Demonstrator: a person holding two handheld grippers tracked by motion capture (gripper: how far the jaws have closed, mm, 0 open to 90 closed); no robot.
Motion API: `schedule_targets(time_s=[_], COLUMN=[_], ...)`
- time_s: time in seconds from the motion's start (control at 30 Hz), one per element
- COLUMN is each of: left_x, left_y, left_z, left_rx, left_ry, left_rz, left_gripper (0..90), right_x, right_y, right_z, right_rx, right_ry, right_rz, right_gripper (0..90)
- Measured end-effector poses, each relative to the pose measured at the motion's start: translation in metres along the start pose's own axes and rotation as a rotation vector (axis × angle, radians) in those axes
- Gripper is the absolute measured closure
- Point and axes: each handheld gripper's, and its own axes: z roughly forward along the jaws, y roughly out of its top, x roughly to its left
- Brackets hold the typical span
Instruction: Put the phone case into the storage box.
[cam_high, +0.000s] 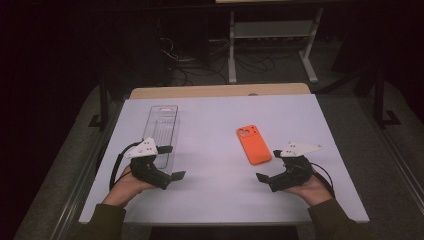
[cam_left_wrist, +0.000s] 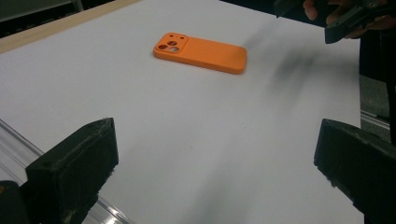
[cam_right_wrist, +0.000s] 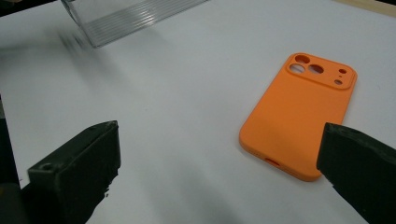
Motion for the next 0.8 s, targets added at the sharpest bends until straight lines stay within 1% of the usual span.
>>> schedule_targets(time_s=[0.07,0.27,0.3,0.4,0.5,0.53,0.57,0.6,0.63,0.7,0.73,0.8], left_x=[0.000,-0.003,-0.004,-0.009,-0.013,-0.014,-0.015,-0.016,-0.017,-0.018,-0.018,-0.022], left_y=[0.000,0.002,0.002,0.004,0.006,0.006,0.007,0.007,0.008,0.009,0.009,0.011], left_z=[0.000,0.004,0.007,0.011,0.015,0.016,0.017,0.018,0.019,0.021,0.021,0.026], left_rx=[0.000,0.002,0.005,0.009,0.015,0.015,0.016,0.012,0.014,0.023,0.023,0.029], left_ry=[0.000,-0.009,-0.020,-0.031,-0.040,-0.046,-0.048,-0.053,-0.056,-0.063,-0.063,-0.074], left_rz=[-0.003,-0.001,0.005,0.008,0.025,0.021,0.027,0.021,0.023,0.041,0.041,0.043], left_gripper=[0.0,0.0,0.0,0.0,0.0,0.0,0.0,0.0,0.0,0.0,0.0,0.0], right_x=[0.000,-0.001,-0.001,-0.001,-0.001,-0.001,-0.001,0.000,0.000,0.000,0.000,-0.001], right_y=[0.000,0.000,0.000,0.001,0.004,0.004,0.005,0.005,0.006,0.006,0.006,0.007], right_z=[0.000,0.000,0.000,0.001,0.003,0.004,0.005,0.006,0.006,0.008,0.008,0.009], right_rx=[-0.006,-0.004,-0.003,-0.006,-0.008,-0.005,-0.006,-0.004,-0.004,-0.005,-0.004,-0.002], right_ry=[0.008,0.005,0.002,0.001,0.004,0.005,0.004,0.006,0.006,0.008,0.009,0.008], right_rz=[0.008,0.012,0.011,0.012,0.017,0.021,0.017,0.015,0.017,0.011,0.011,0.017], right_gripper=[0.0,0.0,0.0,0.0,0.0,0.0,0.0,0.0,0.0,0.0,0.0,0.0])
